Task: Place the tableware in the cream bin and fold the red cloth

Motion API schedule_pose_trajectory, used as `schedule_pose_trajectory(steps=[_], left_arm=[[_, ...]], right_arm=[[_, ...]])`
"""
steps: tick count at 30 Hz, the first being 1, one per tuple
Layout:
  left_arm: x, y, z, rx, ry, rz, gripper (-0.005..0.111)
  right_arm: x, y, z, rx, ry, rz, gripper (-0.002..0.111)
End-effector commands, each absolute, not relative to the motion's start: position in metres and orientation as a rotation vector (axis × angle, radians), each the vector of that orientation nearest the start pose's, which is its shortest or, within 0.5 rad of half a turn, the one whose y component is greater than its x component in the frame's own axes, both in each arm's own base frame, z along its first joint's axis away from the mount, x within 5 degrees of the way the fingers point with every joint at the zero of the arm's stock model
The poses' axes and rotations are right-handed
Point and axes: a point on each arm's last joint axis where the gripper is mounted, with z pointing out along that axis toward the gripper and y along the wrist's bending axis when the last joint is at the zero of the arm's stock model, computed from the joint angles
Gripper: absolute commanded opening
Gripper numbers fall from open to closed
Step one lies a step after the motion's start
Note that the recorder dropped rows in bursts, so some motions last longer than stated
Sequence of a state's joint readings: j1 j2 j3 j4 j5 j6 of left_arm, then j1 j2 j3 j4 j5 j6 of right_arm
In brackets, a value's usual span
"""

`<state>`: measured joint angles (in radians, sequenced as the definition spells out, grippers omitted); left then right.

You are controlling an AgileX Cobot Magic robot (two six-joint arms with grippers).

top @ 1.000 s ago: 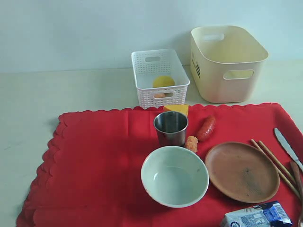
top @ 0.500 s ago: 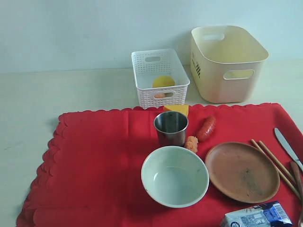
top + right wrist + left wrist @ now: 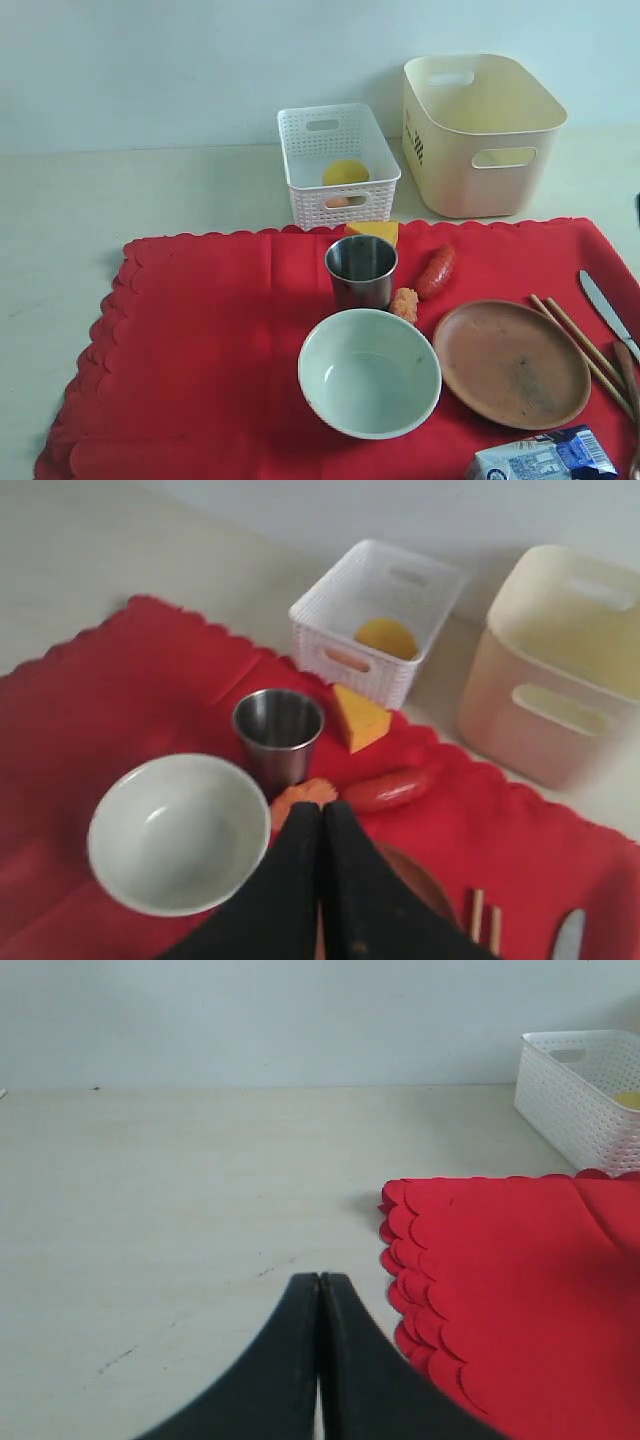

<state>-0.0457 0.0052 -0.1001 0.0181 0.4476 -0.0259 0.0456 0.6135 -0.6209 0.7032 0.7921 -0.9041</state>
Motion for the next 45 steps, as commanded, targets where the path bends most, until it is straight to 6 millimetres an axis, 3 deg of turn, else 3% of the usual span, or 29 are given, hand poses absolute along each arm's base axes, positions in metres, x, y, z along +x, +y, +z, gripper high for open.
schedule_pose_trajectory(steps=[1,6,11,16,20,26,31,33,34,36,41,45], left_arm=[[0.048,-0.002,0.207,0.024,1.819,-0.035,0.0],[0.048,-0.002,0.207,0.024,1.819,-0.035,0.0],[0.048,-0.002,0.207,0.024,1.819,-0.035,0.0],[0.048,-0.002,0.207,0.024,1.819,-0.035,0.0],[0.048,-0.002,0.207,0.024,1.819,-0.035,0.0],[0.048,-0.002,0.207,0.024,1.819,-0.035,0.0],[0.048,-0.002,0.207,0.024,1.819,-0.035,0.0],[0.048,-0.002,0.207,0.024,1.819,-0.035,0.0],[0.048,-0.002,0.207,0.024,1.819,-0.035,0.0],[0.048,-0.002,0.207,0.024,1.819,-0.035,0.0],[0.048,-0.002,0.207,0.024,1.819,-0.035,0.0],[0.048,-0.002,0.207,0.024,1.819,-0.035,0.0]], right_arm=[[0.141,0.058,0.314,-0.889,2.045,0.454,0.007],[0.181,0.061,0.296,-0.955,2.169,0.535,0.027],[0.211,0.058,0.27,-0.957,2.299,0.51,0.044],[0.233,0.051,0.24,-0.986,2.391,0.419,0.048],[0.245,0.048,0.22,-1.217,2.337,0.332,0.047],[0.252,0.049,0.204,-1.436,2.292,0.357,0.047],[0.242,0.054,0.203,-1.841,2.241,0.345,0.049],[0.239,0.06,0.203,-1.983,2.199,0.282,0.056],[0.235,0.068,0.202,-2.073,2.188,0.22,0.066],[0.231,0.077,0.201,-2.151,2.169,0.17,0.073],[0.219,0.095,0.201,-2.311,2.088,0.193,0.073],[0.205,0.101,0.189,-2.337,2.164,0.122,0.075]])
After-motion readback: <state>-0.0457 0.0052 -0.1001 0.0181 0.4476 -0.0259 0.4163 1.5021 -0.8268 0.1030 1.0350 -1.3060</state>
